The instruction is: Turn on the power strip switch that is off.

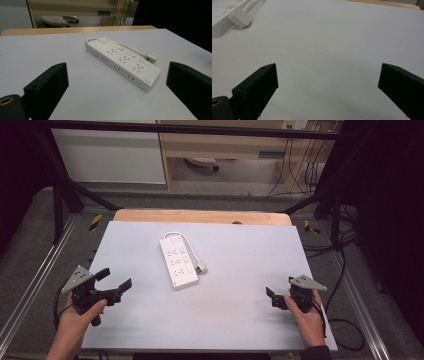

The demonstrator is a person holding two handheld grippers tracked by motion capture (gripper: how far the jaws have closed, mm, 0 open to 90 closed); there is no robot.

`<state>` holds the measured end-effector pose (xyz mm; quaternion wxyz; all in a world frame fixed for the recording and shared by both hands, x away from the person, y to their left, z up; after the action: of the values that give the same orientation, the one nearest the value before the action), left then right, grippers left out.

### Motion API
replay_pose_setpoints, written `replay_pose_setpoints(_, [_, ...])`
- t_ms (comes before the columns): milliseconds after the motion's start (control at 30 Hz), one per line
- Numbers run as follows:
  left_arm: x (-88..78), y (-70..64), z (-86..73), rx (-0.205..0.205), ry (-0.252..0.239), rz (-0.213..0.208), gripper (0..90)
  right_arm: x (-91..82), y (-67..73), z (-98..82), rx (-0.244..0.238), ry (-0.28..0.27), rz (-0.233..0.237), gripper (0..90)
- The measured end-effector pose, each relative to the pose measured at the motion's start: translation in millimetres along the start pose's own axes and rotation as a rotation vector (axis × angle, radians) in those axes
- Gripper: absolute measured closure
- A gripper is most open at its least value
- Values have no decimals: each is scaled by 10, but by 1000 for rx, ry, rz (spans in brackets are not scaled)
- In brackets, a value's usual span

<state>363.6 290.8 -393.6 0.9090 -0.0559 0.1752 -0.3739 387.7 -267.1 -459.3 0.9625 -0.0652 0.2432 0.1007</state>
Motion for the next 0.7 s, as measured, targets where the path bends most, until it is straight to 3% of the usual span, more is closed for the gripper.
replay_pose_setpoints(700, [295, -90, 158, 10, 24, -33, 52, 21, -7, -3, 16, 0, -4, 31])
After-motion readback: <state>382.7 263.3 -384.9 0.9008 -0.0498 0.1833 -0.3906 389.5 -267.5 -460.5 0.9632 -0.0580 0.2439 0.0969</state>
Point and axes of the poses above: each handheld gripper's, and its own axes: x roughly forward along the jaws, z roughly out of its top, y roughly to its left, the point moved 3 cm from there along x, roughly forward along the jaws, and after that the axes turned 13 degrees about -z, right-handed, at the moved point
